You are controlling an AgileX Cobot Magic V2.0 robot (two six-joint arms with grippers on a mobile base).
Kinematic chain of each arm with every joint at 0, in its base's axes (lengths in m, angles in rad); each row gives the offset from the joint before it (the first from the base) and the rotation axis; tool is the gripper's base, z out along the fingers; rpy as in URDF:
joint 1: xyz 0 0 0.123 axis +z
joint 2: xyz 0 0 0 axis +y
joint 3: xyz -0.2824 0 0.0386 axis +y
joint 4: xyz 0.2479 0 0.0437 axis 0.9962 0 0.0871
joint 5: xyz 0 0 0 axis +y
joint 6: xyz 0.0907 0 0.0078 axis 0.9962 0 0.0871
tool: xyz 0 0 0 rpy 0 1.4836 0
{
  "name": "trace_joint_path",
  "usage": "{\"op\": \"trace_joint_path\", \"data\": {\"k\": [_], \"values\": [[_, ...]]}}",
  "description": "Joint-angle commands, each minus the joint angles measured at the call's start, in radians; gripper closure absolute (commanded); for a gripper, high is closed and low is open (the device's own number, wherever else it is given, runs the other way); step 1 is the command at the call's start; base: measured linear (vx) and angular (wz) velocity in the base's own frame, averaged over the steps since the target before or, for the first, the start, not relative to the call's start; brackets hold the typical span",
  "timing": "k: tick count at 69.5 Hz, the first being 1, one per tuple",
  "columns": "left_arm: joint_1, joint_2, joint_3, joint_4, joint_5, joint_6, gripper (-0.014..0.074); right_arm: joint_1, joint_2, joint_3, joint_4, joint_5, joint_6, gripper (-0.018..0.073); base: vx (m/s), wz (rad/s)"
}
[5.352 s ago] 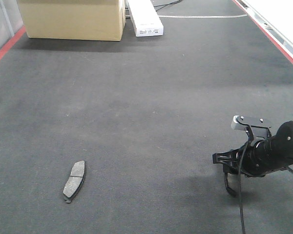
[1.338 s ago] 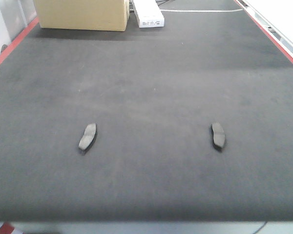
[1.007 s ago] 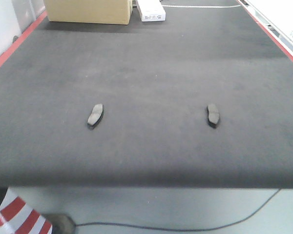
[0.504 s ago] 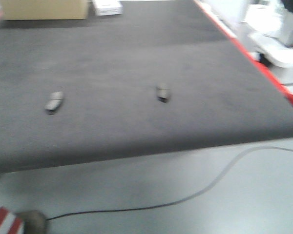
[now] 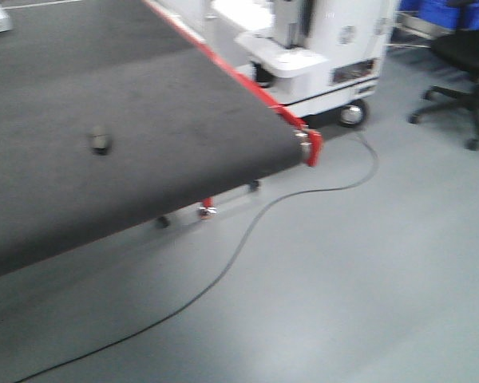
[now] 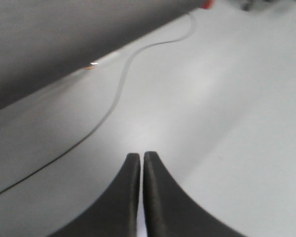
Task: Move and align brake pads A on conveyor
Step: 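Back away and turn the base from the conveyor belt, then drive along the yellow floor line toward the steel table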
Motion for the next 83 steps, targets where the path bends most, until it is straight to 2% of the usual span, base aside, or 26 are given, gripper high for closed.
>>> {"op": "trace_joint_path", "data": {"k": [1,35,83], "values": [[-0.003,0.006,-0.028,-0.007,-0.062,-0.003,0.0603,-0.002,0.007,-0.027,0.004,-0.057,-0.01,0.0566,-0.13,-0.77],[-0.003,0.006,-0.028,-0.007,-0.062,-0.003,0.0603,-0.002,0.007,-0.027,0.005,-0.054,-0.01,0.0566,-0.09,-0.82],[-0.003,0.006,-0.028,-0.007,-0.062,-0.003,0.0603,-0.002,0.007,-0.027,0.005,-0.054,-0.01,0.0566,-0.06,-0.65]]}}
